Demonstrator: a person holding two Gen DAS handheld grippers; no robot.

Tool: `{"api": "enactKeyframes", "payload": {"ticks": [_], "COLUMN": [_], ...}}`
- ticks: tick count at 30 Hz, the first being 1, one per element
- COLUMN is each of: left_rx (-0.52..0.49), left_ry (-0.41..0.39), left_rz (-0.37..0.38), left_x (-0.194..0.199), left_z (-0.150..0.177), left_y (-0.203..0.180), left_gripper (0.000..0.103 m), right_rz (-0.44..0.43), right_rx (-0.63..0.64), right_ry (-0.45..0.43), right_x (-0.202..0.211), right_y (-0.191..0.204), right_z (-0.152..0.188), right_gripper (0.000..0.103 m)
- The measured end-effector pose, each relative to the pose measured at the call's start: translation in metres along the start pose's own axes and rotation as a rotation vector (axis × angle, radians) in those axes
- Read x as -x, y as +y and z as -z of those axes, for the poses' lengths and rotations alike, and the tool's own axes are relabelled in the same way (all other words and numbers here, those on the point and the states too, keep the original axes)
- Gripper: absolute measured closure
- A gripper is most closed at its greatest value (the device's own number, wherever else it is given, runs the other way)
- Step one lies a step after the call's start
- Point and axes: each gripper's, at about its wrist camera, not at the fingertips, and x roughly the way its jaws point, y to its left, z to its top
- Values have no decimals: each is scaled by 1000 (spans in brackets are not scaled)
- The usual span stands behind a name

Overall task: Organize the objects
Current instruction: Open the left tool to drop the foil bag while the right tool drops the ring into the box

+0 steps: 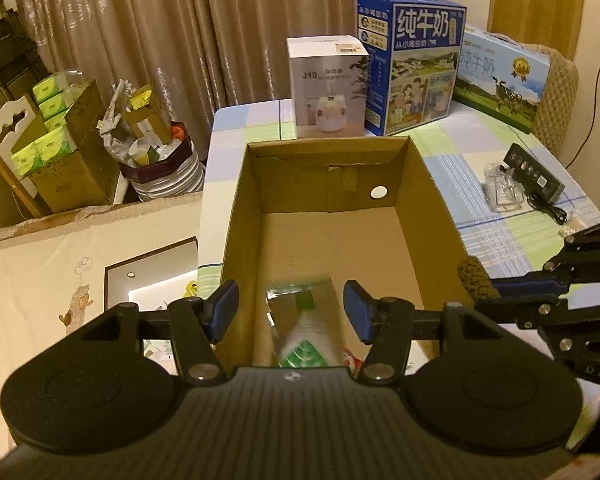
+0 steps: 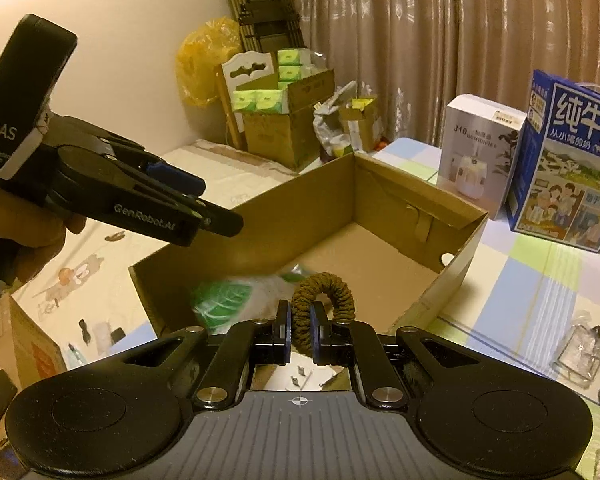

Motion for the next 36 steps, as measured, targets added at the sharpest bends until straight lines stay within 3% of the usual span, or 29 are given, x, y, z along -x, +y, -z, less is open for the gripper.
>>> {"api": "enactKeyframes", "payload": {"ticks": [4,6,15,16,17,18,20,36], "left_rx": [-5,6,25,27,29,30,34,57], "left_ry": [8,9,6,6,6,7,7,-3], "left_rz": [-6,-6,-1,-2,-3,-3,-4,-2], "left_x": [1,1,3,3,3,3,3,16], "left_z": [5,7,10,11,12,13,14,23], "left_y": [2,4,7,8,8,9,10,2], "left_gripper": [50,44,44,44,44,44,44,37], "right_rz": [-10,-14,-15,-22,-22,-23,-46,-12], "right_rx": [-4,-6,-42,-56,-67,-78,-107,-145], "right_ry": [0,1,-20,-27,-33,-37,-50,-52], "right_x": [-4,-6,-11,-12,-13,-13,-11,9], "right_y": [2,4,0,-2,-4,-7,-12,-21], "right_z": [0,-1,-6,-7,-7,-8,-8,3], "right_gripper": [97,97,94,90,74,51,39,39]}}
